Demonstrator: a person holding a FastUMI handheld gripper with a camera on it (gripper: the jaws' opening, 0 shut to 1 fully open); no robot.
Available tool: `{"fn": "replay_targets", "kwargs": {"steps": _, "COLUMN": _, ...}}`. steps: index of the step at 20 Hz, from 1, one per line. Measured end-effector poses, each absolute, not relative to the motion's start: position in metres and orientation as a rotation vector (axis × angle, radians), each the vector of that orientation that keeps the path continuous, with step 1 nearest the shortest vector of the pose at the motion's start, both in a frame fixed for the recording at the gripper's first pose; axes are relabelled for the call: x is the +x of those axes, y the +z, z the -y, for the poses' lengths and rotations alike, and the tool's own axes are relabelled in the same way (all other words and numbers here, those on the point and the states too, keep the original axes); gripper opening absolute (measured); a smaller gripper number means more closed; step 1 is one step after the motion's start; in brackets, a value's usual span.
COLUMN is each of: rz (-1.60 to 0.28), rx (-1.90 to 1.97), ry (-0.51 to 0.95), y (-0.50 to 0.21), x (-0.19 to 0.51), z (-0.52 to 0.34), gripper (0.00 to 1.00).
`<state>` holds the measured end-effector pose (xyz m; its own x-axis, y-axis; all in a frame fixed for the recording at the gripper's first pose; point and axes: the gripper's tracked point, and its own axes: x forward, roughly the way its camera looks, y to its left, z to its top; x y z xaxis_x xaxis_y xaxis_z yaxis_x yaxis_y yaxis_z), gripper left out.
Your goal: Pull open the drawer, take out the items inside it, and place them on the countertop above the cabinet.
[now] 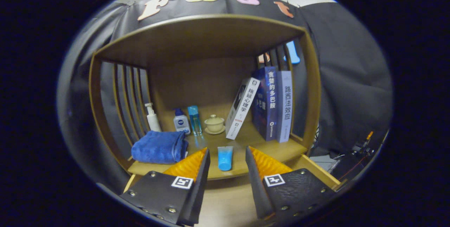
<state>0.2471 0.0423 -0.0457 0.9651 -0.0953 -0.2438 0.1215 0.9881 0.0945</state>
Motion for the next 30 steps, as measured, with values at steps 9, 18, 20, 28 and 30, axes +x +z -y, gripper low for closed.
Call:
{"fn": "replay_targets", "kwargs": {"steps": 9, "rz": -0.064, "rx": 0.007, "ry": -0.091, "y": -0.049, "x": 0.133, "z": -0.052, "gripper": 0.62}}
{"fn": "replay_targets", "kwargs": {"steps": 18, "rz": -0.017, "rx": 0.142, "ry": -0.086, "y": -0.093, "x": 0.061, "z": -0.046, "gripper": 0.72}}
{"fn": "replay_targets", "kwargs": {"steps": 20, "rz": -0.061, "rx": 0.122, "ry": -0.104, "y": -0.112, "x": 0.049, "z": -0.041, "gripper": 0.86}}
{"fn": "replay_targets", "kwargs": {"steps": 28, "rz": -0.180, "rx": 0.180, "ry": -0.054, "y": -0.164, "x": 0.045, "z": -0.054, "gripper": 1.00}}
{"fn": "replay_targets", "kwargs": {"steps": 30, "rz": -0.201, "rx": 0.196, "ry": -0.031, "y": -0.173, "x": 0.050, "z": -0.061, "gripper": 1.00}}
